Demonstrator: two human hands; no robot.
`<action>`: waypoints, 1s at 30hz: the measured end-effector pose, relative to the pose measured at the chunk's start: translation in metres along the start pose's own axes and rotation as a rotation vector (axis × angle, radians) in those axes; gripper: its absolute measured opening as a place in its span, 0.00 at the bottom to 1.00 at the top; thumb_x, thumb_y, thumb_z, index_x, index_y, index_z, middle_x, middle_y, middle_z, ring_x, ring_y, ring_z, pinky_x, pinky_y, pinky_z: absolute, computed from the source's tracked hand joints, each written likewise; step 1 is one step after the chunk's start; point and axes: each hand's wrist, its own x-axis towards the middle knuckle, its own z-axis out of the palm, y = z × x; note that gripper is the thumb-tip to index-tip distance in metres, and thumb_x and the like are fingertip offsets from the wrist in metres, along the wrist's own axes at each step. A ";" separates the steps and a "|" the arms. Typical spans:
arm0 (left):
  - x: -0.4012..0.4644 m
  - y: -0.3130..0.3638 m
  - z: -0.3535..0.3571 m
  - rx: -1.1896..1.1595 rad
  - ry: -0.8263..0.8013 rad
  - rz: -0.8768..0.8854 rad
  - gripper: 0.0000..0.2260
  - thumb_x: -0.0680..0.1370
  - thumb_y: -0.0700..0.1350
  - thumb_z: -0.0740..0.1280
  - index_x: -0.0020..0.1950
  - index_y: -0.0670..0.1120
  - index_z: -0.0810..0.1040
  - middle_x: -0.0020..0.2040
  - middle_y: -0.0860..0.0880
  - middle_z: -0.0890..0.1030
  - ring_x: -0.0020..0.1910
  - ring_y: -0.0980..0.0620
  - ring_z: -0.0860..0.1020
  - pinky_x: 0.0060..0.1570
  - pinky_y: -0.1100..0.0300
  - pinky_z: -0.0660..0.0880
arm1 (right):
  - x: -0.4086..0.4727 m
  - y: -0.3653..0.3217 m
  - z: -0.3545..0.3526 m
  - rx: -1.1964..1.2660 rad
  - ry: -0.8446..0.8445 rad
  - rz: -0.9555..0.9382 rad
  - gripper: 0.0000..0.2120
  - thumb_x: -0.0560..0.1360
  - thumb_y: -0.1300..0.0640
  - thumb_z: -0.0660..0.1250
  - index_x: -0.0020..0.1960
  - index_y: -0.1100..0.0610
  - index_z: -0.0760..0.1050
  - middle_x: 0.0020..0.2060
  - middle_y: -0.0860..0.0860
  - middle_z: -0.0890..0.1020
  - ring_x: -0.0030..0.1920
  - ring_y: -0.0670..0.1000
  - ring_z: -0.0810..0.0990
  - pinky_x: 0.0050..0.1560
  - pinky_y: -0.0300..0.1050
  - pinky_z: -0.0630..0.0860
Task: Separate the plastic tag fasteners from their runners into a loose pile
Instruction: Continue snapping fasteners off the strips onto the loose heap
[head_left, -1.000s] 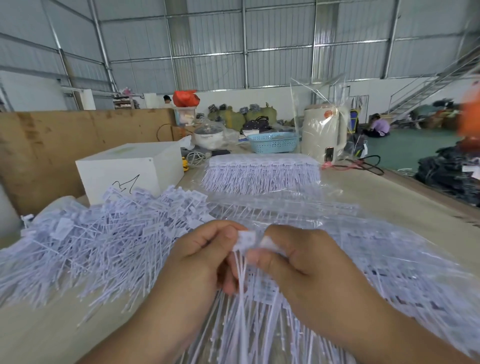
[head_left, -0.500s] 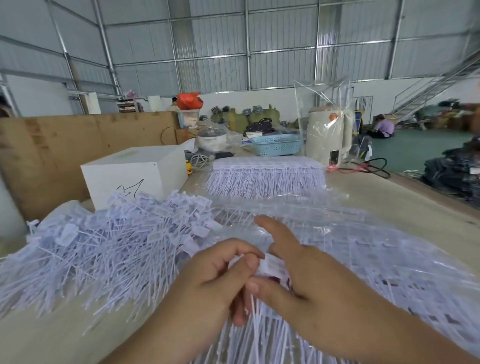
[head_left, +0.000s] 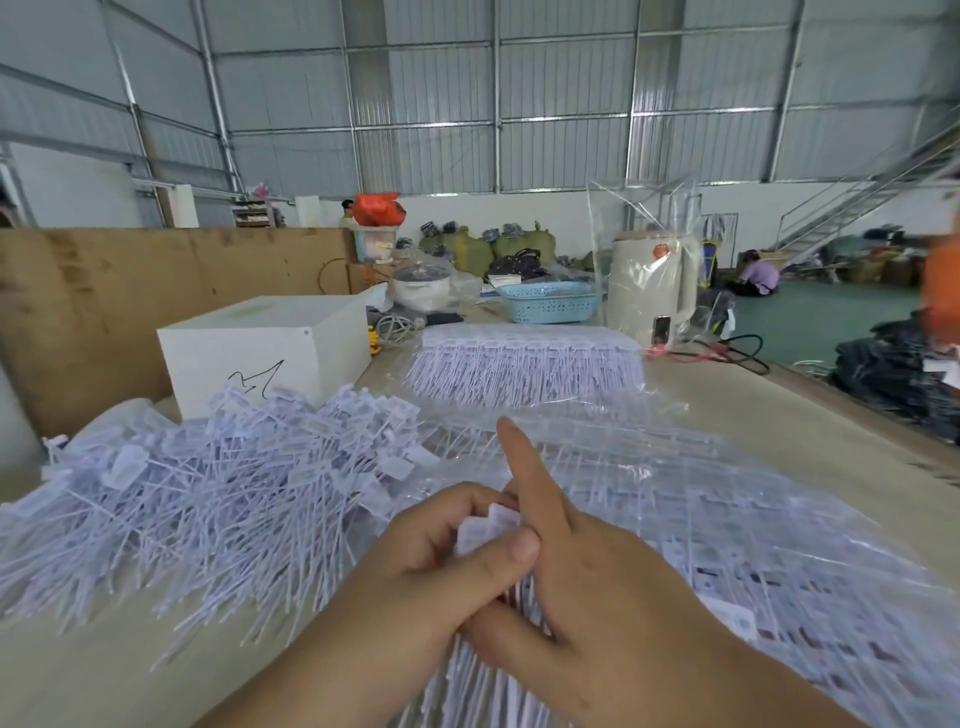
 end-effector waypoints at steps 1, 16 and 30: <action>0.000 0.000 -0.001 0.067 0.005 0.012 0.13 0.65 0.55 0.73 0.45 0.49 0.83 0.38 0.47 0.82 0.37 0.53 0.79 0.38 0.64 0.75 | 0.000 0.001 0.000 0.001 -0.013 0.006 0.46 0.75 0.36 0.59 0.64 0.31 0.18 0.68 0.32 0.63 0.50 0.39 0.76 0.46 0.39 0.76; 0.007 -0.004 -0.020 0.141 0.255 -0.037 0.10 0.71 0.42 0.67 0.46 0.52 0.86 0.24 0.44 0.74 0.21 0.48 0.73 0.25 0.60 0.72 | -0.002 0.027 -0.024 -0.083 -0.088 0.095 0.13 0.78 0.37 0.58 0.42 0.45 0.66 0.30 0.42 0.74 0.27 0.43 0.69 0.30 0.41 0.64; 0.010 0.000 -0.003 0.082 0.423 0.075 0.12 0.62 0.53 0.72 0.43 0.53 0.85 0.23 0.47 0.73 0.19 0.52 0.71 0.22 0.64 0.69 | -0.001 0.018 -0.007 -0.048 0.255 0.016 0.12 0.77 0.39 0.58 0.40 0.44 0.63 0.31 0.42 0.68 0.32 0.43 0.69 0.32 0.40 0.65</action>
